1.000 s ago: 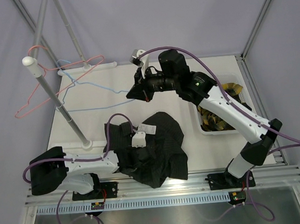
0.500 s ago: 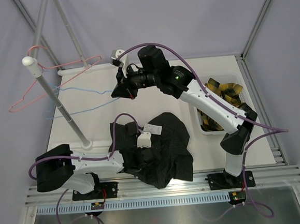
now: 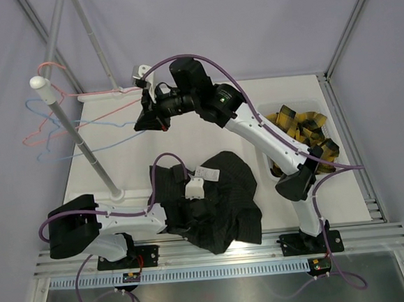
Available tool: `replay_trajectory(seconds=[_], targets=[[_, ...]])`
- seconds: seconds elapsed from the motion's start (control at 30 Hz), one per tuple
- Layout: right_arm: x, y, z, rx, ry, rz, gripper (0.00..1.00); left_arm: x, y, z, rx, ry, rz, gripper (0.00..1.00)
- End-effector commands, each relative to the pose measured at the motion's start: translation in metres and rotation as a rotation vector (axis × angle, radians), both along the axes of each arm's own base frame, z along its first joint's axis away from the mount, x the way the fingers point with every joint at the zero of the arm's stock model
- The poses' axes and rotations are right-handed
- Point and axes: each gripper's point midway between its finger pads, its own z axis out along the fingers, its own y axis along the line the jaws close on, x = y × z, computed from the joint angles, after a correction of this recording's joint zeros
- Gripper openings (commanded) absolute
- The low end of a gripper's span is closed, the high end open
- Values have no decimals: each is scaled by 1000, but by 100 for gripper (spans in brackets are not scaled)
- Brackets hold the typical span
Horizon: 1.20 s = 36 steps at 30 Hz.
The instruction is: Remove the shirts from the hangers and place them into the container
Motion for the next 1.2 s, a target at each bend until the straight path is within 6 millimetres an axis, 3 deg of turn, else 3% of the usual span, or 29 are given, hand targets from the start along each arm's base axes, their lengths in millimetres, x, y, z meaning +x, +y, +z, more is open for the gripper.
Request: replay_trajectory(seconds=[0.0,0.03,0.3,0.57,0.63,0.67,0.7,0.77,0.8,0.87,0.97,1.0,1.07,1.17], targets=[[-14,9,36,93,-53,86,0,-17,5,-14,-5,65,-28,0],[-14,9,47,119,-70,84,0,-18,5,-14,-6,67,-27,0],[-9,17,80,232,-114,72,0,-25,5,-15,-12,77,-41,0],[0,0,104,276,-143,-5,0,-26,4,-14,-12,72,-47,0],[6,-2,91,248,-127,-27,0,-27,4,-15,-14,75,-47,0],[2,-11,105,274,-151,-41,0,-27,4,-15,-14,75,-47,0],[5,-11,92,248,-135,-56,0,-27,4,-15,-15,75,-48,0],[5,-21,101,264,-159,-88,0,-28,3,-15,-18,74,-51,0],[8,-23,93,249,-148,-99,0,-28,2,-14,-21,73,-52,0],[10,-33,100,262,-151,-121,0,-29,-1,-13,-28,72,-56,0],[11,-42,99,260,-143,-139,0,-31,-4,-11,-33,71,-64,0],[16,-43,90,245,-131,-150,0,-31,-6,-10,-35,70,-64,0],[14,-50,97,271,-138,-149,0,-32,-6,-11,-31,71,-67,0],[18,-55,92,261,-124,-159,0,-33,-9,-13,-20,76,-72,0]])
